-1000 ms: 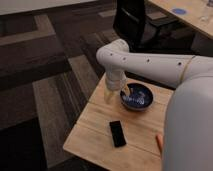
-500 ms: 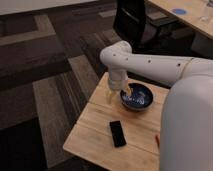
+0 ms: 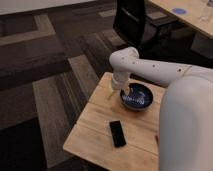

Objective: Pick up the ceramic bowl

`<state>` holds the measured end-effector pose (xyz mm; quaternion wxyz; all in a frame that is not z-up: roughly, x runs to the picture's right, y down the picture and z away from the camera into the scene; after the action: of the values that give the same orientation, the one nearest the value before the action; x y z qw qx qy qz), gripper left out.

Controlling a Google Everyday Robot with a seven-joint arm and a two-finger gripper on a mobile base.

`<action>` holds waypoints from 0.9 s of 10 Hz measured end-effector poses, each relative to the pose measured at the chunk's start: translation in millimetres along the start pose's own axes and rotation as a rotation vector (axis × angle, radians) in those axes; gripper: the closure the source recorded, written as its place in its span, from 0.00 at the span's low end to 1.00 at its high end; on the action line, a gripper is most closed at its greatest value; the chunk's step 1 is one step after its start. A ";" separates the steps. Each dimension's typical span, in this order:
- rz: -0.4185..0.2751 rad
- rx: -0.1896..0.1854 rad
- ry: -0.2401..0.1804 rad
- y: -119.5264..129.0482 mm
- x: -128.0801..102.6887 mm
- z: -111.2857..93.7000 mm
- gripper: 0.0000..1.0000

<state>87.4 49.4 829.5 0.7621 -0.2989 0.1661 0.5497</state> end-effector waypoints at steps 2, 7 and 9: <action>-0.007 0.007 0.021 -4.8 4.2 13.6 0.35; -0.051 0.014 0.039 -21.6 7.9 41.2 0.64; -0.058 0.054 0.027 -30.2 5.5 31.4 0.92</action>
<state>115.2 67.0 858.6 0.7832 -0.2903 0.1826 0.5187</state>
